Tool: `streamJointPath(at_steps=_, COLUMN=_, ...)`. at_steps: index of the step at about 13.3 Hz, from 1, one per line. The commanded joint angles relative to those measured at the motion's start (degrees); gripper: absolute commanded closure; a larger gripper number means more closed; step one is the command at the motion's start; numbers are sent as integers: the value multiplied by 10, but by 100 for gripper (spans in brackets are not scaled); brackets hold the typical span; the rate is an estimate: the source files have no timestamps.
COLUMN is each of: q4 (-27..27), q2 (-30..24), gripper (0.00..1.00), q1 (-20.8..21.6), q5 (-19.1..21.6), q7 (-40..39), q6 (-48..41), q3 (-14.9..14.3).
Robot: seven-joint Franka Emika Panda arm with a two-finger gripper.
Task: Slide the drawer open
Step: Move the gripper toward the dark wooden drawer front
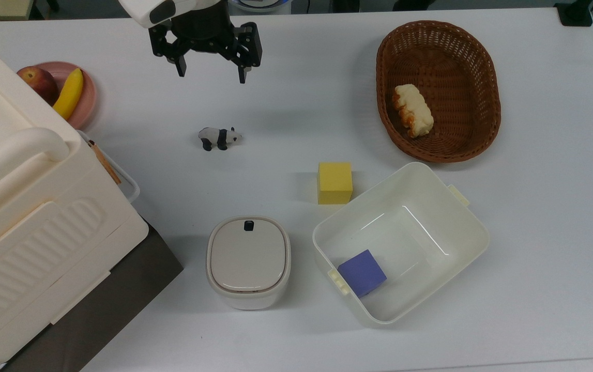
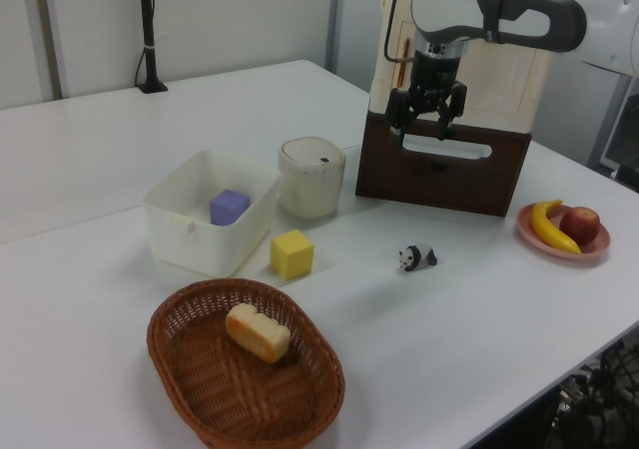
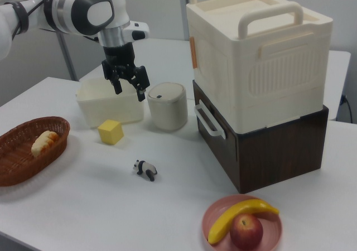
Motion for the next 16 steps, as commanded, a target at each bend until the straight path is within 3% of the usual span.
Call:
streamJointPath(at_steps=1, q4=-6, q2=-6, gripper=0, q1=1, q5=7, q7=3, q6=1, q3=-4)
streamJointPath(at_steps=16, q4=-7, q2=-3, gripper=0, q1=1, q5=-1, q7=-15, q6=2, q3=-4)
